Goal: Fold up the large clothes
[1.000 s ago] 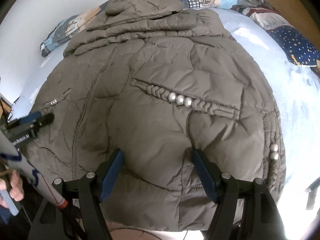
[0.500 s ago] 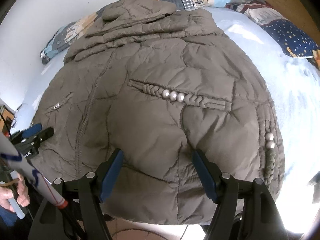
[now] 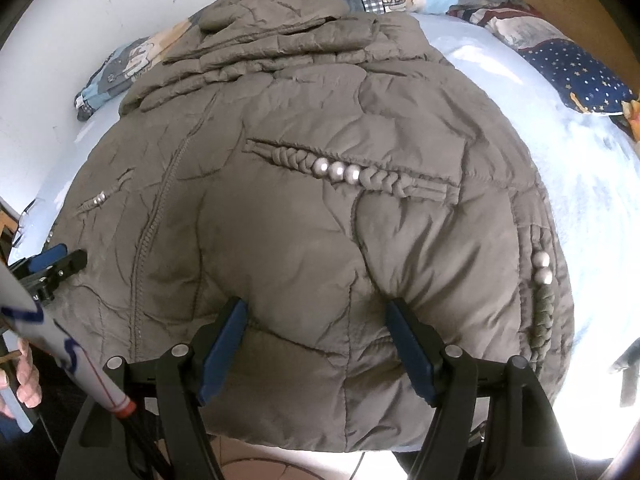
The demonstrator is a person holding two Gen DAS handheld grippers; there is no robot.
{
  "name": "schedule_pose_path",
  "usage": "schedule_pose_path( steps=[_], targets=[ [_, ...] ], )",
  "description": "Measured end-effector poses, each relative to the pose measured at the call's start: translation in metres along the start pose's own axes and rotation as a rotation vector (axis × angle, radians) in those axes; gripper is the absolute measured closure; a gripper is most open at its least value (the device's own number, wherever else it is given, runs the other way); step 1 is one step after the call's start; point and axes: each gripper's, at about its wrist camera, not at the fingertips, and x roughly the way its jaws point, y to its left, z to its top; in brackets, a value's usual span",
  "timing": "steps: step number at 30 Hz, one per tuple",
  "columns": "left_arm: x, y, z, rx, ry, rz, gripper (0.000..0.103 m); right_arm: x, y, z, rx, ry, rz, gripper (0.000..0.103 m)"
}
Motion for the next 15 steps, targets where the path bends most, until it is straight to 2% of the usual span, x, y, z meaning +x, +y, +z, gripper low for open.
schedule_pose_path(
  steps=[15],
  targets=[
    [0.0029,-0.0061,-0.0020,0.037,-0.017,0.037,0.034,0.0069,0.0056,-0.0012,-0.018,0.011,-0.003,0.015]
  ],
)
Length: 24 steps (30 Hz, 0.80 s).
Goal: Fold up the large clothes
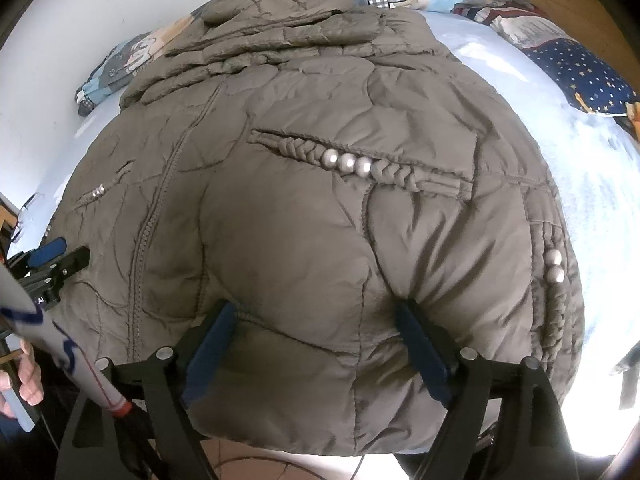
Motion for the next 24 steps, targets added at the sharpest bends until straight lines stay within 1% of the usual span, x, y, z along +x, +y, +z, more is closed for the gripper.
schedule_pose_path(
  steps=[24],
  targets=[
    [-0.0009,-0.0043,0.0013,0.022,-0.013,0.018,0.034,0.0059,0.0092,0.0021,-0.040,0.027,-0.020,0.008]
  ],
)
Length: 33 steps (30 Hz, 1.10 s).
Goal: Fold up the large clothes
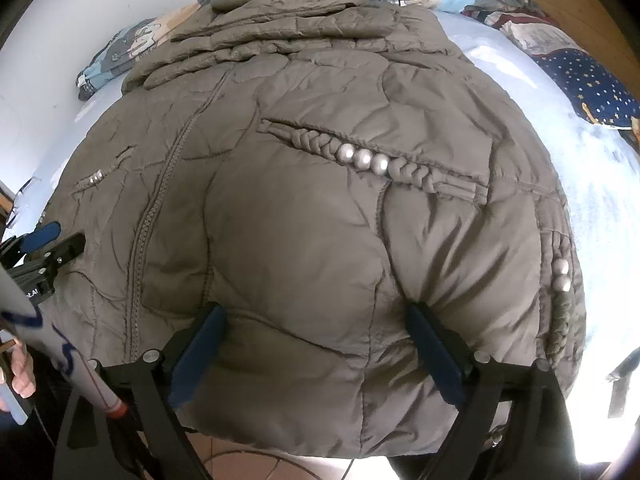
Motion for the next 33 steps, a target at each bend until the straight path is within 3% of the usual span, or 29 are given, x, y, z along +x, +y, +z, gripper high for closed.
schedule_pose_path(
  steps=[7,14,21,28,33],
  targets=[
    [-0.001,-0.001,0.000,0.005,-0.005,0.004,0.034,-0.010,-0.002,-0.002,0.003,-0.024,0.032,0.008],
    [-0.009,0.006,-0.002,0.003,-0.029,0.015,0.034,-0.034,-0.028,0.000,0.101,-0.090,0.069,0.008],
    [-0.009,0.027,0.000,-0.078,-0.011,0.006,0.034,-0.044,-0.066,0.004,0.237,-0.123,0.051,0.008],
    [-0.013,0.040,0.001,-0.126,-0.016,0.024,0.034,-0.041,-0.074,0.003,0.265,-0.118,0.051,0.010],
    [-0.023,0.071,0.001,-0.232,-0.031,0.048,0.034,-0.049,-0.087,0.004,0.305,-0.151,0.035,0.012]
  ],
)
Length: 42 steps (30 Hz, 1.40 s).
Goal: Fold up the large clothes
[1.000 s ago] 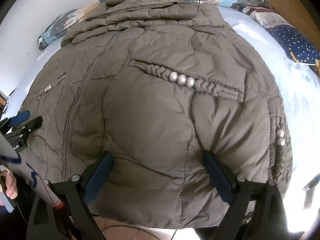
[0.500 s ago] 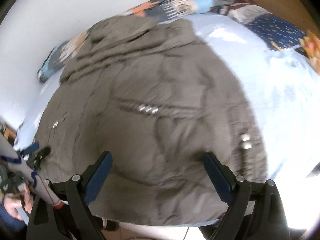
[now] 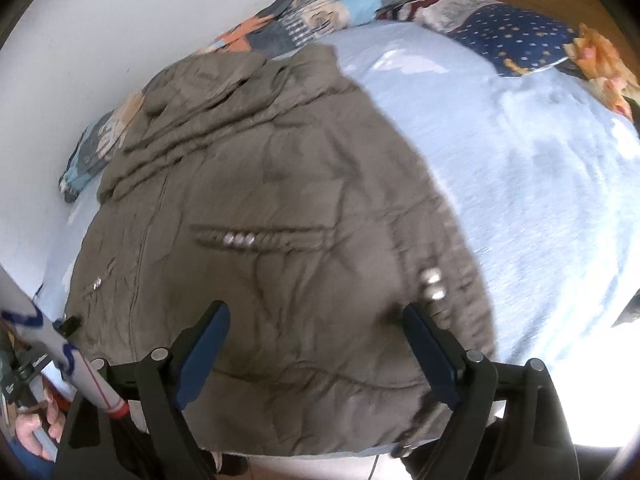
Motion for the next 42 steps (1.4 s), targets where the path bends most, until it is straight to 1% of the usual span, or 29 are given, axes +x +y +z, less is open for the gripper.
schedule_pose_path(
  steps=[3,5,7,10,12,15,17,20,24,28,31,34,42],
  targets=[
    [0.003,0.025,0.003,-0.099,0.024,0.015,0.034,-0.007,-0.020,0.006,0.069,-0.023,-0.012,0.012],
    [0.010,0.044,0.003,-0.180,0.060,0.008,0.034,-0.010,-0.041,0.010,0.139,-0.036,-0.048,0.012],
    [0.016,0.057,0.000,-0.239,0.090,0.000,0.034,-0.010,-0.056,0.013,0.202,-0.032,-0.050,0.012],
    [0.018,0.066,-0.001,-0.278,0.101,-0.002,0.034,-0.006,-0.080,0.011,0.309,-0.013,-0.075,0.012],
    [0.017,0.068,-0.002,-0.288,0.094,0.003,0.034,0.000,-0.089,0.008,0.353,0.015,-0.096,0.012],
    [0.017,0.069,-0.002,-0.302,0.095,-0.002,0.034,0.009,-0.098,0.003,0.407,0.056,-0.078,0.012],
    [0.018,0.068,-0.004,-0.298,0.101,-0.001,0.034,0.012,-0.100,0.000,0.427,0.070,-0.054,0.012],
    [0.020,0.060,-0.003,-0.262,0.102,0.010,0.034,0.017,-0.095,-0.001,0.411,0.088,-0.039,0.012],
    [0.014,0.041,-0.004,-0.175,0.072,0.047,0.034,0.021,-0.086,-0.001,0.377,0.095,0.002,0.013],
    [0.009,0.028,-0.004,-0.102,0.041,0.085,0.034,0.022,-0.076,-0.001,0.343,0.099,0.009,0.016],
    [0.009,0.021,-0.003,-0.062,0.026,0.111,0.034,0.025,-0.075,-0.001,0.344,0.100,0.011,0.017],
    [0.008,0.017,-0.003,-0.039,0.018,0.126,0.034,0.025,-0.074,0.000,0.339,0.099,0.012,0.017],
    [0.006,0.018,-0.004,-0.030,0.016,0.132,0.034,0.022,-0.076,-0.004,0.333,0.097,0.017,0.017]
  ],
)
